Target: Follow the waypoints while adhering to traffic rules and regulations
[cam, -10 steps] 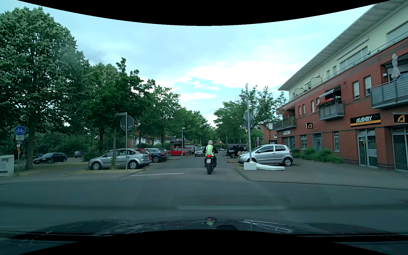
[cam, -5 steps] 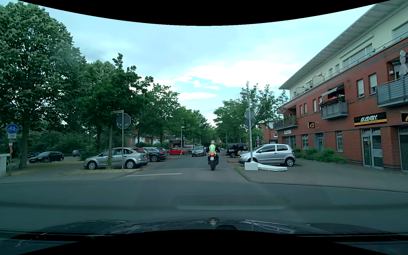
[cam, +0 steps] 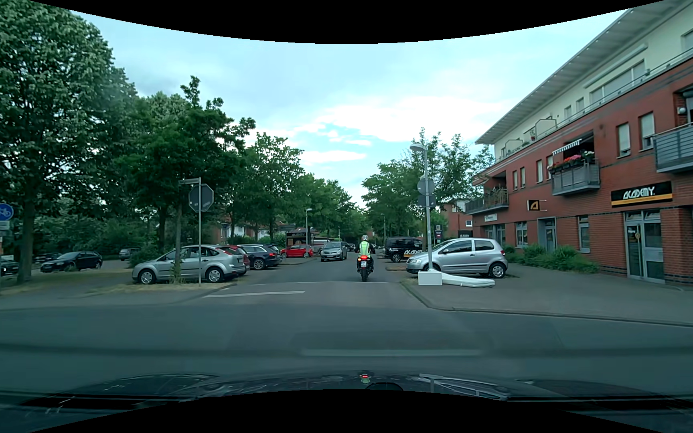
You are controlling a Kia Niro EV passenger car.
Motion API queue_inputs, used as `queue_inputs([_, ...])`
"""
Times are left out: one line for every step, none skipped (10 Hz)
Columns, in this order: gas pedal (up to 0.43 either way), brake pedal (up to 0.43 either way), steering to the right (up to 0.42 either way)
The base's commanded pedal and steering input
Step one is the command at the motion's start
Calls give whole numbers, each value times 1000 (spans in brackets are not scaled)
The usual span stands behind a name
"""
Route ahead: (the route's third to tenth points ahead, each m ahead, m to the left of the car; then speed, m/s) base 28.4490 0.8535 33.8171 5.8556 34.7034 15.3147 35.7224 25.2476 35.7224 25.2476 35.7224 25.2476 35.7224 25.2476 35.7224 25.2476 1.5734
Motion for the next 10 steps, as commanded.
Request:
queue_inputs([130,0,10])
queue_inputs([130,0,10])
queue_inputs([130,0,9])
queue_inputs([130,0,9])
queue_inputs([130,0,8])
queue_inputs([130,0,7])
queue_inputs([130,0,7])
queue_inputs([130,0,6])
queue_inputs([130,0,6])
queue_inputs([130,0,5])
